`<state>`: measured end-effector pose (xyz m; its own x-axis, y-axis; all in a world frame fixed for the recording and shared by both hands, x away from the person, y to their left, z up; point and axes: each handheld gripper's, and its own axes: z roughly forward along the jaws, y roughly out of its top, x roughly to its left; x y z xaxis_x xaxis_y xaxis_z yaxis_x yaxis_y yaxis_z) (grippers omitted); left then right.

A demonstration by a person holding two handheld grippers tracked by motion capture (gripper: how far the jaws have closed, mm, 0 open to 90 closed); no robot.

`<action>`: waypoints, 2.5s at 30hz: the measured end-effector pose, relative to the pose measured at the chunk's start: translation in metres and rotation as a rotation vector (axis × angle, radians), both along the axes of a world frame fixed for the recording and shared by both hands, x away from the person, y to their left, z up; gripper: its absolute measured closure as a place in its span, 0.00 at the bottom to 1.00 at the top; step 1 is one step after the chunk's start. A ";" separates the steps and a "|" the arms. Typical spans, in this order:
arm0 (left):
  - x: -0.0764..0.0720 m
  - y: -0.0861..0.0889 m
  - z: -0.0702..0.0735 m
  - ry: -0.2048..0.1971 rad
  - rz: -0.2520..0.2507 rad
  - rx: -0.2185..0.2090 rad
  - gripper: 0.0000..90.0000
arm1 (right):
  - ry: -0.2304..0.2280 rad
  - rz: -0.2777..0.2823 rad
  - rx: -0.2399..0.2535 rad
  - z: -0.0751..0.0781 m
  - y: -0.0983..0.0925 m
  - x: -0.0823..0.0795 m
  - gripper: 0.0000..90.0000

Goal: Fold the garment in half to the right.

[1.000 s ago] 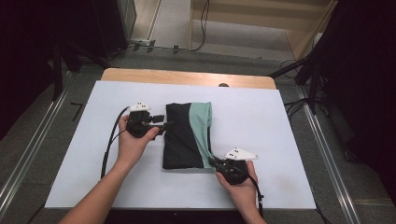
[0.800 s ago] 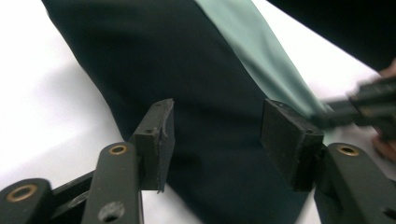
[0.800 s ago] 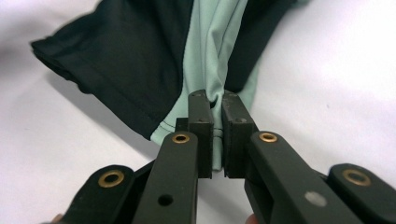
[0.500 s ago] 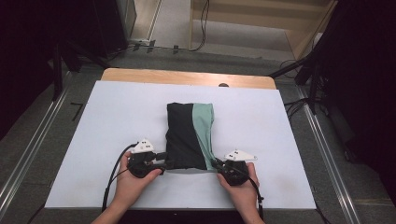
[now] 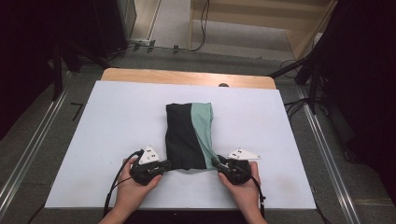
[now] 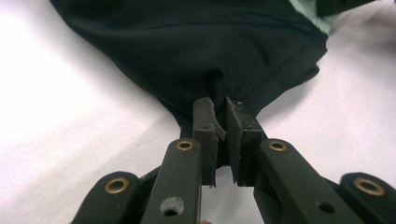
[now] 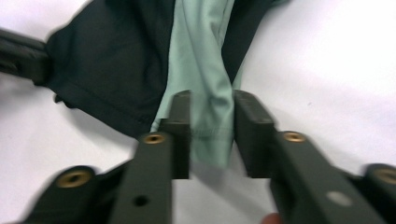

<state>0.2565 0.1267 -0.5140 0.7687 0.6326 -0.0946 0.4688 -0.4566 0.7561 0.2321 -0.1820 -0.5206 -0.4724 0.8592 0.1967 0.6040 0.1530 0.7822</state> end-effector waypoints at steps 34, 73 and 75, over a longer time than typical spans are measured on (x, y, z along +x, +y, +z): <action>-0.001 0.002 -0.001 -0.007 0.006 -0.025 0.92 | -0.014 -0.085 -0.002 0.068 0.039 0.124 0.75; -0.004 0.013 0.009 -0.045 -0.022 -0.131 0.56 | -0.069 -0.117 -0.041 0.028 0.016 0.122 0.63; -0.004 0.014 0.010 -0.056 -0.016 -0.134 0.52 | -0.069 -0.102 -0.028 0.028 0.015 0.115 0.62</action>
